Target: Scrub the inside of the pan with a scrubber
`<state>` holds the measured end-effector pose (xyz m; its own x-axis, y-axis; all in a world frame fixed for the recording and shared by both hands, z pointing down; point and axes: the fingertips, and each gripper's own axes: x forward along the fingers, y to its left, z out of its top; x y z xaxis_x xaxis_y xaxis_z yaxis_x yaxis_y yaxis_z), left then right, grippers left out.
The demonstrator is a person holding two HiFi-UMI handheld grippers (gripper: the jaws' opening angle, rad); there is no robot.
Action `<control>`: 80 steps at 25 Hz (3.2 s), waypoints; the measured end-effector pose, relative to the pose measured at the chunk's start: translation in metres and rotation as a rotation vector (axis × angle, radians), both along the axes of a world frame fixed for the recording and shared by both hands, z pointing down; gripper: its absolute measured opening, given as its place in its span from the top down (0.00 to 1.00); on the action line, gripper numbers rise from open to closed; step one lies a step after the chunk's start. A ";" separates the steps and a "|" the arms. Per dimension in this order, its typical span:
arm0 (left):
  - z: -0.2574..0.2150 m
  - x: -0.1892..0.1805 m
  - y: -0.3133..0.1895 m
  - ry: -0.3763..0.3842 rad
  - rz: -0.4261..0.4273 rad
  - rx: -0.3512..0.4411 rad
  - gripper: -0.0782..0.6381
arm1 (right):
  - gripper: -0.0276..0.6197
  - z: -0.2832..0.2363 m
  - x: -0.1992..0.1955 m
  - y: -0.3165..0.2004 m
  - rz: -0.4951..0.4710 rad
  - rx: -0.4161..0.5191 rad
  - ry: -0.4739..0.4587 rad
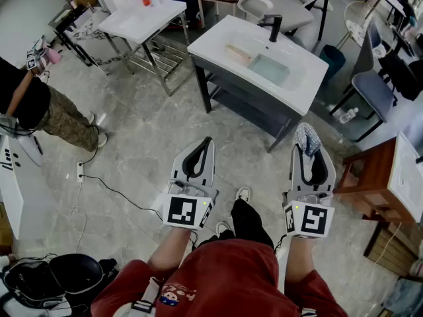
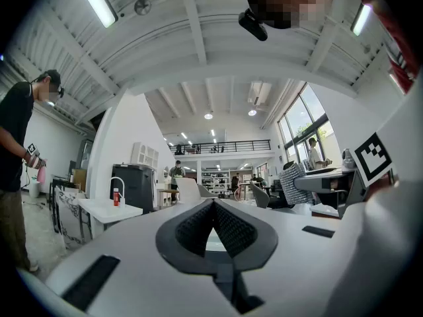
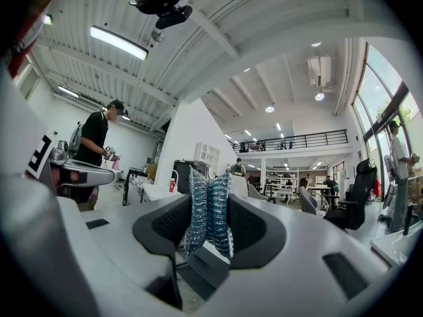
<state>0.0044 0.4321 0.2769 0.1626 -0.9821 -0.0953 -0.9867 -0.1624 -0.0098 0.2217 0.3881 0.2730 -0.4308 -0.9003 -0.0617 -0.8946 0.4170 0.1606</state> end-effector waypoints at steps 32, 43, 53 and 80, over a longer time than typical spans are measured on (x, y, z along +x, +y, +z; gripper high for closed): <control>-0.011 0.005 0.038 0.010 -0.091 0.028 0.87 | 0.68 0.001 -0.002 0.015 -0.087 0.019 -0.061; -0.018 0.027 -0.096 -0.025 -0.112 0.029 0.87 | 0.68 0.007 0.013 -0.114 -0.126 -0.008 -0.059; -0.021 0.064 -0.185 -0.038 -0.100 0.034 0.87 | 0.68 0.008 0.048 -0.199 -0.135 -0.018 -0.060; 0.020 -0.028 -0.446 -0.021 0.075 -0.066 0.87 | 0.68 0.052 -0.063 -0.422 -0.032 -0.118 0.029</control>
